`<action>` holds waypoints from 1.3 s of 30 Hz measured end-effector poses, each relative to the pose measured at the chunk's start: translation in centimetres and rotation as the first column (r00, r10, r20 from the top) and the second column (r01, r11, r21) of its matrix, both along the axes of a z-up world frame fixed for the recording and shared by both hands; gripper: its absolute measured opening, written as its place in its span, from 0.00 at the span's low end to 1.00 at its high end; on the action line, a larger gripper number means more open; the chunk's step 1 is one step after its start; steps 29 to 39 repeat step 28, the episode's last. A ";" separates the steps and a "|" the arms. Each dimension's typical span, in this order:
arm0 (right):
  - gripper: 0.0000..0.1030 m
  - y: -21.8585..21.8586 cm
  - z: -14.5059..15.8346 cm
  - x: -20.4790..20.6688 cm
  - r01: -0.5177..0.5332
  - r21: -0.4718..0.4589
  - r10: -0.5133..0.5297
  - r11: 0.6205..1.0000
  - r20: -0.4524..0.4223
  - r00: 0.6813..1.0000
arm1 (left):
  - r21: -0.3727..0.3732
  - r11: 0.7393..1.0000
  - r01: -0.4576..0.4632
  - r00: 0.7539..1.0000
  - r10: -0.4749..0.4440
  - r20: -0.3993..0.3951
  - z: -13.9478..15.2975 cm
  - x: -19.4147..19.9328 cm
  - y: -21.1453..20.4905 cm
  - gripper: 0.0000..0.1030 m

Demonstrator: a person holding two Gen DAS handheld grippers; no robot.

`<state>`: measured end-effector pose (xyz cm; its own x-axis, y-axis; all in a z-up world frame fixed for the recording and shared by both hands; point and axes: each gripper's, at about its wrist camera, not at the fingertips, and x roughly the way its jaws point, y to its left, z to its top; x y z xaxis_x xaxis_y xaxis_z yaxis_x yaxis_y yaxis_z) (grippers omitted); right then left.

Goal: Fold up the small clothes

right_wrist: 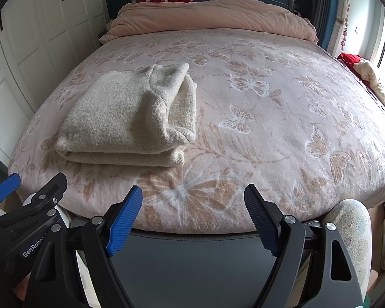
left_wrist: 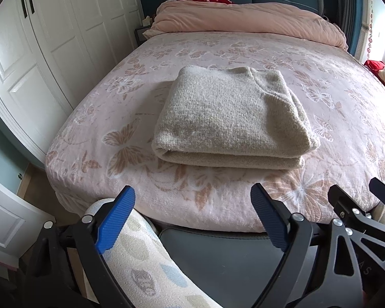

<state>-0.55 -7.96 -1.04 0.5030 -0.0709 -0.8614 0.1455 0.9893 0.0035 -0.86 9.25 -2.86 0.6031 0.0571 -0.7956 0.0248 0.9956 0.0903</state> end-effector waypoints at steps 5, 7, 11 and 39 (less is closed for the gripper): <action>0.77 0.1 0.0 0.0 0.002 -0.001 -0.002 1.000 0.000 1.000 | 0.006 1.000 0.001 1.000 -0.001 0.005 0.1 0.0 -0.2 0.84; 0.77 0.1 0.0 0.0 0.003 -0.001 -0.003 1.000 0.001 1.000 | 0.007 1.000 0.002 1.000 -0.002 0.007 0.2 -0.1 -0.2 0.84; 0.77 0.0 0.0 0.0 0.001 -0.004 -0.001 1.000 0.004 1.000 | 0.012 1.000 0.001 1.000 -0.001 0.014 0.3 -0.1 -0.3 0.84; 0.77 0.1 0.0 0.1 0.003 -0.007 -0.003 1.000 0.003 1.000 | 0.014 1.000 0.015 1.000 -0.015 0.017 0.4 -0.2 -0.7 0.76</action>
